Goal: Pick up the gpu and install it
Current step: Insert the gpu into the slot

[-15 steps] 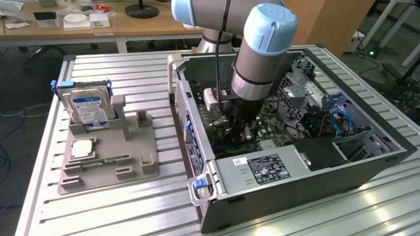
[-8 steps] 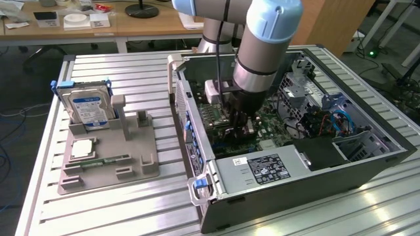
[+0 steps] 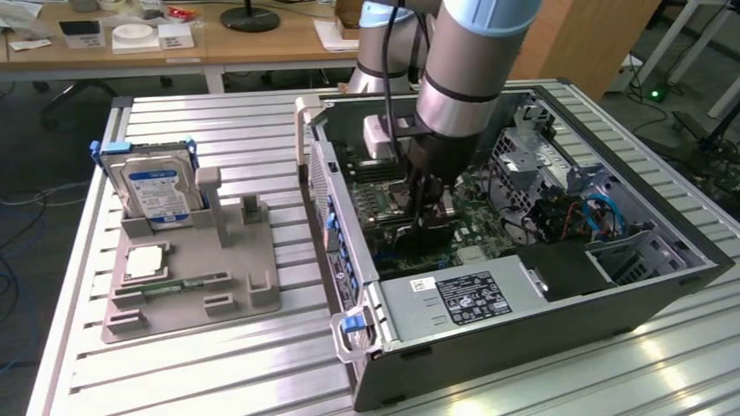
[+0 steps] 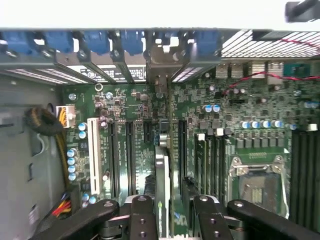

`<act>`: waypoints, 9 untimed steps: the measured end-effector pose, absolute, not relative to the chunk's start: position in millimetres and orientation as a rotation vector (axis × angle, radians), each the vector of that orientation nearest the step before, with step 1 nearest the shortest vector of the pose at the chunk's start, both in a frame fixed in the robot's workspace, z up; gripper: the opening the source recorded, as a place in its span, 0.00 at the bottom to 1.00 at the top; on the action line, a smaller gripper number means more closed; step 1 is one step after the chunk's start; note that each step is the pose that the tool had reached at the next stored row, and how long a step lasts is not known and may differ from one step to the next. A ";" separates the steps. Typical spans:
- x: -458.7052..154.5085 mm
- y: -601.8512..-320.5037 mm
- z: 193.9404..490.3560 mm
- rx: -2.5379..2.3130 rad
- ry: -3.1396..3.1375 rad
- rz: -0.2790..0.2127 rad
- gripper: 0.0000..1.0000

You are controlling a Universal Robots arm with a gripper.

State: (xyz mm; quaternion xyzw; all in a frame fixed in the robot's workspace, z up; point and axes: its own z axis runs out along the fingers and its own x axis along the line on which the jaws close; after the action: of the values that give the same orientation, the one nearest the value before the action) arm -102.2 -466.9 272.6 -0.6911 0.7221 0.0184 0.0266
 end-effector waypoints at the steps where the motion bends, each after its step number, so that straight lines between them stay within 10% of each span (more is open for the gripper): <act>1: -102.3 -466.9 275.2 -2.135 2.231 0.056 0.35; 9: -102.3 -466.9 275.8 -2.135 2.231 0.056 0.15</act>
State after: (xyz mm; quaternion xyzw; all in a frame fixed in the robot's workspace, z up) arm -102.3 -466.9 275.8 -0.6911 0.7221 0.0182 0.0267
